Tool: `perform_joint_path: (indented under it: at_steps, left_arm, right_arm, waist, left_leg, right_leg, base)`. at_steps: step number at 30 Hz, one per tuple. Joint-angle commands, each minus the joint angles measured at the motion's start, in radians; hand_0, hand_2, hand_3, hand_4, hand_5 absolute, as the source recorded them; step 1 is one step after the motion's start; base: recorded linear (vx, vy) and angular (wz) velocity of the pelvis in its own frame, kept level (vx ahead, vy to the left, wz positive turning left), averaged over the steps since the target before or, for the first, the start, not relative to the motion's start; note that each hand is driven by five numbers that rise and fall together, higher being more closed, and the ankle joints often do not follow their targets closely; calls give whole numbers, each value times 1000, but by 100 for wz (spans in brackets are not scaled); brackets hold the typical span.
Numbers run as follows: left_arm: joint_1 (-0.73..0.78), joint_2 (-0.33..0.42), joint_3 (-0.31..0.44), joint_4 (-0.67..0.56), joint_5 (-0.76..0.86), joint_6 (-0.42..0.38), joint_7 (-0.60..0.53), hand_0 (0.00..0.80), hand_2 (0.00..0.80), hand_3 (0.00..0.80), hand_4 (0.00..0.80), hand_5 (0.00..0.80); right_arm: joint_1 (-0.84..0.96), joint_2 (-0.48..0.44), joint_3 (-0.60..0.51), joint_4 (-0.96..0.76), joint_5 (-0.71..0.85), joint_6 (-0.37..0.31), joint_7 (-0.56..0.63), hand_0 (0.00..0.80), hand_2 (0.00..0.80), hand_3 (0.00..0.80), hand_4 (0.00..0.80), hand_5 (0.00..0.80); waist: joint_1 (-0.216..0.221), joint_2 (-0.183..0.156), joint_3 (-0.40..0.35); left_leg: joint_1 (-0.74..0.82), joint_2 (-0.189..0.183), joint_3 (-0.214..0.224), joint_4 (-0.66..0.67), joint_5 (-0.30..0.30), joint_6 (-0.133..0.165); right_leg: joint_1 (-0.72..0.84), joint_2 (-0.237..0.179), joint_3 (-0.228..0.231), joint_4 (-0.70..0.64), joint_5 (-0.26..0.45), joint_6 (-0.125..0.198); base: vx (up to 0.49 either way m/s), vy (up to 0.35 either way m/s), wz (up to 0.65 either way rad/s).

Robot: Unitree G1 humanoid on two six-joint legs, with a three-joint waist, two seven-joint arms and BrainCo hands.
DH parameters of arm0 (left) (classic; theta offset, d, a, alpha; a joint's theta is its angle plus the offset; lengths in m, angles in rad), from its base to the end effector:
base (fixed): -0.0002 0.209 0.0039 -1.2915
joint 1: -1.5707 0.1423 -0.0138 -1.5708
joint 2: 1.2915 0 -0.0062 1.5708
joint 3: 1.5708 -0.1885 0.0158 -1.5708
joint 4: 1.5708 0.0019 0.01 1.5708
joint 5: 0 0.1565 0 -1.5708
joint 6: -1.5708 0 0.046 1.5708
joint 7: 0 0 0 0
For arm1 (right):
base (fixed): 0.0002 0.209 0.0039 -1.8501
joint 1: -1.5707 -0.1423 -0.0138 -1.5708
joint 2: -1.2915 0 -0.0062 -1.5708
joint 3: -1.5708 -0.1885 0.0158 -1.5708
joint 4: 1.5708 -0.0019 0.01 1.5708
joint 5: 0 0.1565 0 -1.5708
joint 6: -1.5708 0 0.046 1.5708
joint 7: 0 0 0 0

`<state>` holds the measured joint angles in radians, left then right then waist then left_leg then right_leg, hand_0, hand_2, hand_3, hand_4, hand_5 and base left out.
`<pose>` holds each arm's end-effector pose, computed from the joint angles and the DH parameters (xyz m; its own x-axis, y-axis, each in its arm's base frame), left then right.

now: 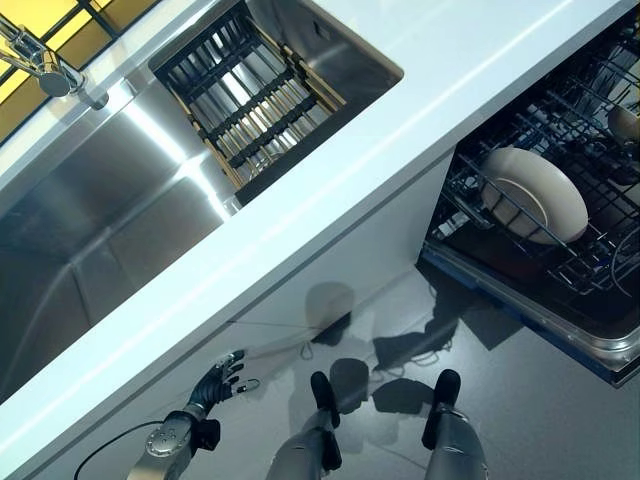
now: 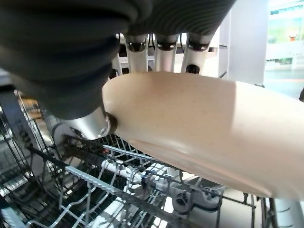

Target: Take plates into dishwasher

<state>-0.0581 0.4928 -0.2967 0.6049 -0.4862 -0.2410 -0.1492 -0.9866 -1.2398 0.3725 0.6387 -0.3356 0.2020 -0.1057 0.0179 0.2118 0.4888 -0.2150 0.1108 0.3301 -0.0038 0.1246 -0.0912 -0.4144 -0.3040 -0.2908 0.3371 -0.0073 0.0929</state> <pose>0.1974 0.2458 -0.0408 0.9206 -0.1266 -0.3695 0.1535 0.9872 0.0442 0.2908 -0.3647 0.3119 0.7912 -0.4126 0.4514 0.4744 -0.0517 -0.8788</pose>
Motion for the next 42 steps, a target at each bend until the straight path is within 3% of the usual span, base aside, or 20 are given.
perform_joint_path:
  at_steps: [1,18,42]
  left_arm:
    - [45,43,-2,-54,-21,-17,-5,0,0,0,0,0]
    - [73,49,68,60,12,21,16,0,0,0,0,0]
    - [43,62,51,70,21,29,17,0,0,0,0,0]
  right_arm:
    - [-131,-138,52,1,-47,-1,-24,800,800,800,800,800]
    - [-157,-143,76,41,-62,3,-39,800,800,800,800,800]
    - [-129,-133,68,32,-47,6,-47,800,800,800,800,800]
  waist:
    - [29,16,11]
    - [49,15,25]
    - [32,-9,26]
  left_leg:
    - [-89,63,-58,24,47,-40]
    - [-104,66,-64,18,64,-41]
    - [-91,66,-52,-5,69,-38]
  right_leg:
    - [-22,18,-1,257,-203,-16]
    - [-29,14,-8,255,-192,-9]
    - [-4,44,-3,164,-145,5]
  base:
    - [0,0,0]
    - [0,0,0]
    - [0,0,0]
